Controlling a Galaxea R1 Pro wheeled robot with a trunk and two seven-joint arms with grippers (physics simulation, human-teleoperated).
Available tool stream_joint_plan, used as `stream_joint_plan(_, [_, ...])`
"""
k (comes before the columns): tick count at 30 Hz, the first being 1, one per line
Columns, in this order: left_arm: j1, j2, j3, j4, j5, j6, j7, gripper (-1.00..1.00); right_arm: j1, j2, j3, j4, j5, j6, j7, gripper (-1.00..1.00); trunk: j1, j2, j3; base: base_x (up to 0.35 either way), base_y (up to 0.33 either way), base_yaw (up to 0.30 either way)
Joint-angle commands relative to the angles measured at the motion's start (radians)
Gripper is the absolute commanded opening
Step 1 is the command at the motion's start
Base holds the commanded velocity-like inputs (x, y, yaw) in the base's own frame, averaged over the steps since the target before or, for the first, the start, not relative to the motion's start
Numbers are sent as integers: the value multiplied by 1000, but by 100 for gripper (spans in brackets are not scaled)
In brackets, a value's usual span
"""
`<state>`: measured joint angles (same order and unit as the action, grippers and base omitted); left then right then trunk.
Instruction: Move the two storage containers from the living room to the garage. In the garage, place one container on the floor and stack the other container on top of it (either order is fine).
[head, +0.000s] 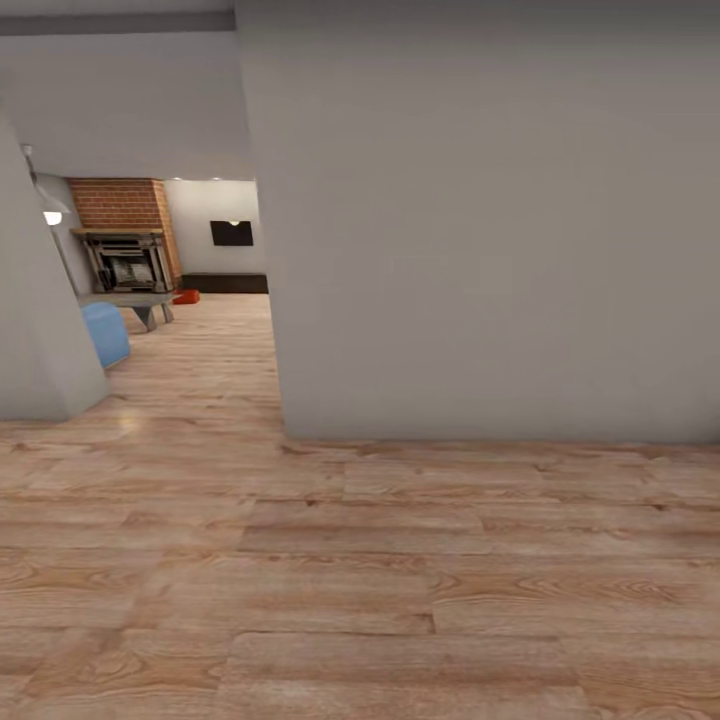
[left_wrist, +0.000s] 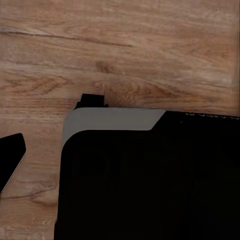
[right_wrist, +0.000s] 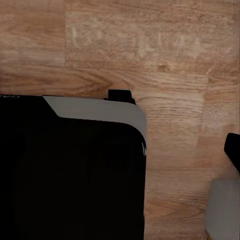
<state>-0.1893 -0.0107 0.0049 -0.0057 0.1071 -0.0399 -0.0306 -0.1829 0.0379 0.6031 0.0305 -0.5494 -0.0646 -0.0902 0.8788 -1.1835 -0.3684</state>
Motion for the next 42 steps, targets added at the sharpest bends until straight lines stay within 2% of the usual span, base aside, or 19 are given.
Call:
stream_joint_plan(1, [-1,0,0,1,11,-3,-3,100,-1,1,9,3,-9,-4,0,100,1,-1,-1,322,0,0])
stream_joint_plan(7, [-1,0,0,1,11,-3,-3,100,-1,0,8,3,-9,-6,-2,100,1,-1,-1,322,0,42])
stream_joint_plan(30, [-1,0,0,1,10,-3,-3,100,-1,0,9,3,-9,-9,-2,100,1,-1,-1,322,0,260])
stream_joint_plan(42, [-1,0,0,2,11,-3,-3,100,-1,-4,8,3,-9,-10,0,100,1,-1,-1,322,0,28])
